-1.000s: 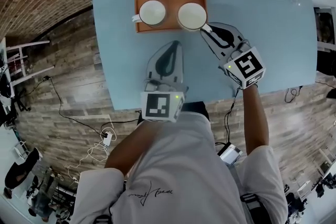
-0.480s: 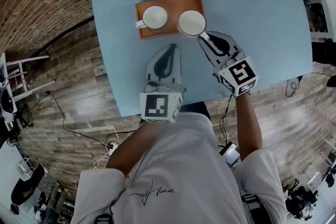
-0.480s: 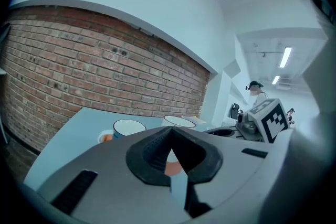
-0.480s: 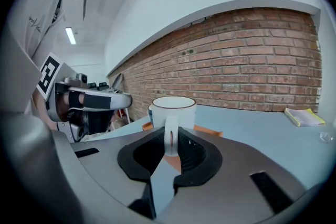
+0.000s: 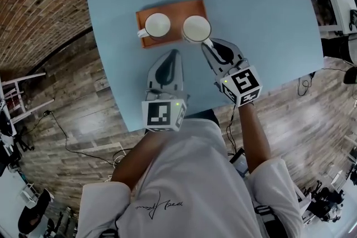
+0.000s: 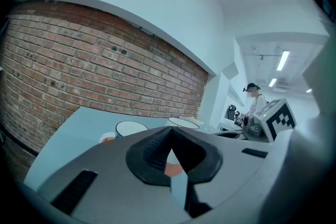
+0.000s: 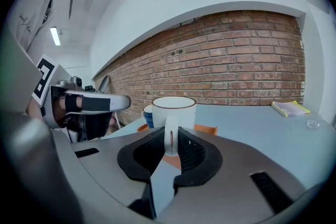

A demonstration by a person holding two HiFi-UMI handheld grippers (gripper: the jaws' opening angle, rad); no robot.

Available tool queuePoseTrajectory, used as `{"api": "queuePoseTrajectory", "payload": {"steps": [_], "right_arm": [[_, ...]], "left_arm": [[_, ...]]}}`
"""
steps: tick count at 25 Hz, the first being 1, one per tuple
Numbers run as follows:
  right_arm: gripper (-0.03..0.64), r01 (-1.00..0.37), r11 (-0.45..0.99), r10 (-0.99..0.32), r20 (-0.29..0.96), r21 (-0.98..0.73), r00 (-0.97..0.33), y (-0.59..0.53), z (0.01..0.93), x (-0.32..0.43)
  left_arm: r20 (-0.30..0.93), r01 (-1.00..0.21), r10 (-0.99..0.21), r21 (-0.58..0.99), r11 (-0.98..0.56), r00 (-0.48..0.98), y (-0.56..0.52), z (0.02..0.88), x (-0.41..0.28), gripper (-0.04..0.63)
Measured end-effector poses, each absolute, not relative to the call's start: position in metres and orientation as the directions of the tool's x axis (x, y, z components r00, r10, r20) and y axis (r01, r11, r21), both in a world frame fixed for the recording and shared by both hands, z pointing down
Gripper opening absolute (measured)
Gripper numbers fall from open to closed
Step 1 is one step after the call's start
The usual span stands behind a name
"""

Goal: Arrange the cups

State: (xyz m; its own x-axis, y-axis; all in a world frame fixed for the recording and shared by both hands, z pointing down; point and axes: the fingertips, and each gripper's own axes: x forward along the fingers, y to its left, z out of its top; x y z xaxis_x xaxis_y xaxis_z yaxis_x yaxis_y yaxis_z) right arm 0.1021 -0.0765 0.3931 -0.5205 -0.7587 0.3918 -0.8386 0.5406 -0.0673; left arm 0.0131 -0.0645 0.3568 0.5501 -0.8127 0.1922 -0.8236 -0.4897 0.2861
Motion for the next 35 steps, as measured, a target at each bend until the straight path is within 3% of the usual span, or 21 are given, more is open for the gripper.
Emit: {"api": "queuePoseTrajectory", "payload": {"steps": [23,35], "right_arm": [[0.064,-0.977,0.208,-0.911,0.354,-0.047,-0.211,-0.076,0.391,0.101],[0.064,-0.992,0.123,-0.936,0.329,-0.032,-0.127,-0.096,0.406,0.100]], "left_arm": [[0.169,-0.788,-0.795,0.356,-0.502,0.583,-0.075,0.366,0.010,0.009],[0.168,-0.796,-0.802,0.345,-0.497,0.573,-0.073,0.367,0.012,0.009]]}}
